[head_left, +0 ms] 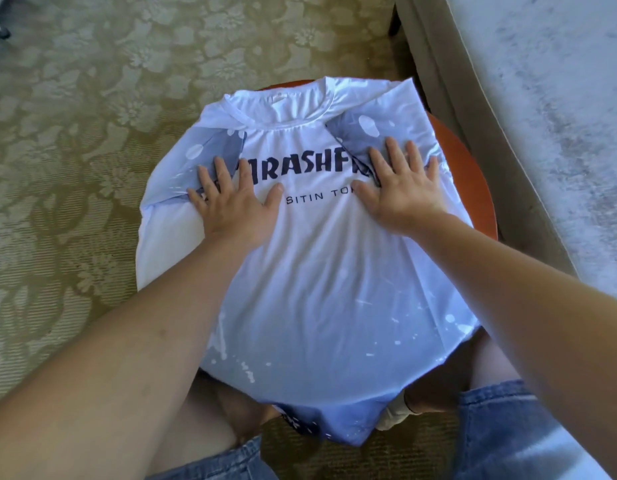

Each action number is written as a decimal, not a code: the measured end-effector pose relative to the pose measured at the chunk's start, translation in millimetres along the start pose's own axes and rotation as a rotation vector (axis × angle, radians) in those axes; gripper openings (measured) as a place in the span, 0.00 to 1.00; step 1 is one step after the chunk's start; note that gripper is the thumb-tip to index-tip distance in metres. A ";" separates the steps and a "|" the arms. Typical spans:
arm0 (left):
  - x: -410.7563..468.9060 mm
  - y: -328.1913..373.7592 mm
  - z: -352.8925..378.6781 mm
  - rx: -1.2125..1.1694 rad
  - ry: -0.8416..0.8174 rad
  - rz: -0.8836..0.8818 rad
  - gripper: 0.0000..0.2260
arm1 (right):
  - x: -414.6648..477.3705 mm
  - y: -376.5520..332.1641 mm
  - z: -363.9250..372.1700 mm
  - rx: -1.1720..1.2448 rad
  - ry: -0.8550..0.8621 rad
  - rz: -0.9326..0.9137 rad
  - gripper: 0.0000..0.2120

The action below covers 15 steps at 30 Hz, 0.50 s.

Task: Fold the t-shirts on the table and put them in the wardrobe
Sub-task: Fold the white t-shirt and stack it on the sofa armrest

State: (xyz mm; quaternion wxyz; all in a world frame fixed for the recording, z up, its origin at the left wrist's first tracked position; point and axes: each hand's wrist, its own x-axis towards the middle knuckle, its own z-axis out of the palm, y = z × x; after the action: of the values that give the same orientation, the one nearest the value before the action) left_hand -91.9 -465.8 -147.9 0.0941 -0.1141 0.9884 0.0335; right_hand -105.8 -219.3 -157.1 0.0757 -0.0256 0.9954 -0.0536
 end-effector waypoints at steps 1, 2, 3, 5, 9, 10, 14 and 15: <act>1.5 0.9 0.0 0.002 -0.008 -0.002 0.36 | 2.2 1.5 0.0 0.006 -0.007 0.000 0.36; 2.6 0.8 -0.4 0.003 -0.021 -0.001 0.36 | 3.7 2.2 0.1 0.010 -0.016 -0.004 0.36; 2.8 -0.2 -2.0 0.000 -0.038 0.002 0.36 | 4.3 2.9 -0.2 0.012 -0.026 -0.007 0.36; 0.0 -5.4 -7.5 -0.012 -0.051 0.019 0.36 | -0.4 5.0 -4.2 0.022 -0.019 -0.007 0.36; -31.2 -24.4 -18.6 -0.008 0.002 0.077 0.36 | -45.6 14.3 -15.7 0.066 0.071 -0.004 0.35; -42.4 -29.3 -19.9 -0.004 -0.008 0.087 0.36 | -60.5 17.0 -16.9 0.066 0.067 -0.003 0.35; -83.9 -39.0 -24.5 0.015 -0.112 0.080 0.37 | -106.9 21.0 -17.0 0.052 -0.043 0.042 0.36; -92.8 -39.9 -25.0 0.003 -0.139 0.069 0.37 | -114.8 18.6 -16.5 0.049 -0.073 0.044 0.36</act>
State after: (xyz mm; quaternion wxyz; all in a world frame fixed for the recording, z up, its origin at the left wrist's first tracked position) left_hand 1.6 -486.4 -107.2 0.1613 -0.0775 0.9829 0.0429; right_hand 4.2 -192.4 -126.0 0.1137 -0.0039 0.9906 -0.0756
